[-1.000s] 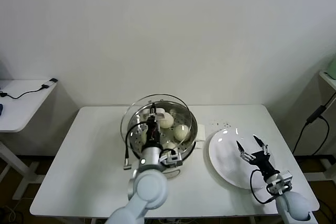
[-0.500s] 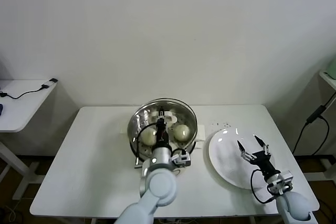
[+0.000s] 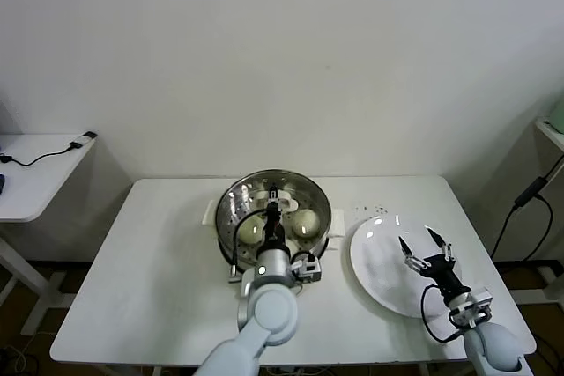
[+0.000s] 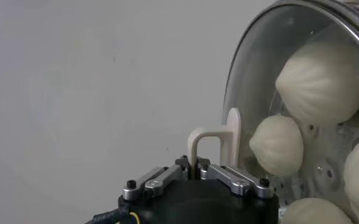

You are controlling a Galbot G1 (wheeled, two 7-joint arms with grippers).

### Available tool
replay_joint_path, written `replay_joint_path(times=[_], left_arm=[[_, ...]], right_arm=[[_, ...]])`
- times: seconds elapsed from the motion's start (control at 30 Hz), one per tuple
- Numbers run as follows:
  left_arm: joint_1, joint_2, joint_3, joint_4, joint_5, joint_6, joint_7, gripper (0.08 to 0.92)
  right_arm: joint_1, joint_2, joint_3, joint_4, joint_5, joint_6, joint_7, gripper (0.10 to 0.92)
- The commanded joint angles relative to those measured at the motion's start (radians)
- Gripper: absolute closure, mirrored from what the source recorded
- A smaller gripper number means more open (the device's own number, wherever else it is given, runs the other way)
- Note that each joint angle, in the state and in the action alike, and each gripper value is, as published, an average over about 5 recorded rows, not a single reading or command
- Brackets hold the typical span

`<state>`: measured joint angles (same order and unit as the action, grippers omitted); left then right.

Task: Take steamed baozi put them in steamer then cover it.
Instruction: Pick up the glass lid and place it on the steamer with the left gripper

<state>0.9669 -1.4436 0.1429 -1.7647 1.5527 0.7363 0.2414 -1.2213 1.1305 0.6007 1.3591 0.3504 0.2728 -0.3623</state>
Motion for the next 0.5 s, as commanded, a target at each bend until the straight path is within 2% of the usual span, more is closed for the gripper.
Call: replay_joint_path(times=[0.03,0.27,0.5], left_arm=[[-0.007,0.005,0.001,0.017,-0.005,0.021,-0.002,0.853],[-0.005,0.007,0.000,0.022,-0.013,0.025,-0.009,0.853],[0.004,0.015,-0.009,0.000,-0.008,0.011,0.020,0.853]], right_arm=[[0.000,0.002,0.002,-0.002,-0.003,0.002,-0.003,0.203],[0.000,0.005,0.005,-0.003,-0.010,0.005,-0.005,0.203],[0.001,0.005,0.006,-0.003,-0.013,0.005,-0.008,0.203]])
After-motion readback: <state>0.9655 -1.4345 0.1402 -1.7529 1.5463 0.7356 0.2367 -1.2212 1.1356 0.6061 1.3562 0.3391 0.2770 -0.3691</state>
